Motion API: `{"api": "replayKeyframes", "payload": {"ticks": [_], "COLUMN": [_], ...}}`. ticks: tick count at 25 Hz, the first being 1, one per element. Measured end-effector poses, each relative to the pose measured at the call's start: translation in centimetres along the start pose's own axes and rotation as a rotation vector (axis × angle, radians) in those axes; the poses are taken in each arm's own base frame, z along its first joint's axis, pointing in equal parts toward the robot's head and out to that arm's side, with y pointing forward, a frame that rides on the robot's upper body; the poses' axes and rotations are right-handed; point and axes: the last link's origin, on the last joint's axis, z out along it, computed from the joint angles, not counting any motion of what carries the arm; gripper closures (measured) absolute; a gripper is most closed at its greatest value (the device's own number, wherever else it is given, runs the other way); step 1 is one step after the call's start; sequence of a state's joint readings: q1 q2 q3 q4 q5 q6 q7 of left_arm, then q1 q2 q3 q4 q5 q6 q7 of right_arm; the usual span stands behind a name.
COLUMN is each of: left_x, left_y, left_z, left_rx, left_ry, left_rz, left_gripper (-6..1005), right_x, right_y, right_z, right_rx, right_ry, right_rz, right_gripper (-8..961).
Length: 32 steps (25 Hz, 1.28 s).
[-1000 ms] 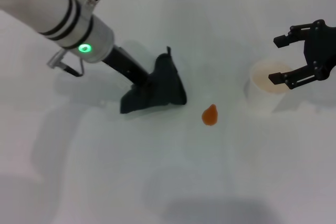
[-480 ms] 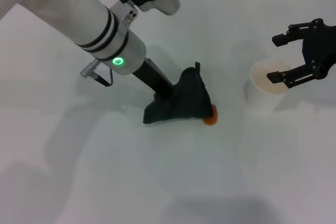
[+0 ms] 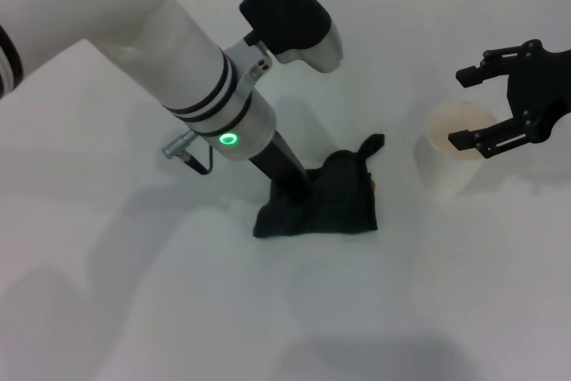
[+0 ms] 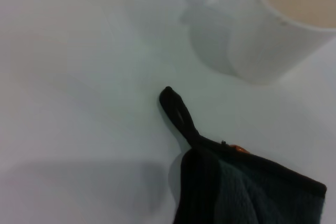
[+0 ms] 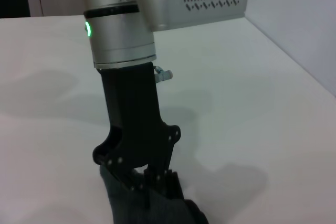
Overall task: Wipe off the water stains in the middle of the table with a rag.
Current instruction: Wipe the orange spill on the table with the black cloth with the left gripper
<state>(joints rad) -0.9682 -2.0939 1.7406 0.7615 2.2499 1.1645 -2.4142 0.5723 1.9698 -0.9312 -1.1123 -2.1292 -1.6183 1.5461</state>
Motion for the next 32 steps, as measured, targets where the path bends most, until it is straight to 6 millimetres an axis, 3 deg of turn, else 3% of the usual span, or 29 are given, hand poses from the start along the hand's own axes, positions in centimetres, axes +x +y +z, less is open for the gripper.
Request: {"api": "replayKeyframes", "payload": {"ticks": [11,26,32], "left_x": [0.5,-1.7,-1.3], "left_y": [1.0,-2.6,-2.0], "left_z": [-1.1,-2.4,-2.2], "left_rx": [-0.003,0.093,0.064], "left_ry": [0.044,0.070,0.073], "left_rz": [0.059,-0.018,0.003], "left_gripper": [923,924,924], "right_x": [0.7,1.4,1.1], "right_y": [-0.1,0.3,0.3], "right_z": [-1.0,-2.5,-2.1], "right_rx": [0.001,-0.052,-0.057], "right_ry": [0.011,-0.009,-0.012], "right_rz": [0.018,0.046,0.037], "right_gripper": [78,78,78]}}
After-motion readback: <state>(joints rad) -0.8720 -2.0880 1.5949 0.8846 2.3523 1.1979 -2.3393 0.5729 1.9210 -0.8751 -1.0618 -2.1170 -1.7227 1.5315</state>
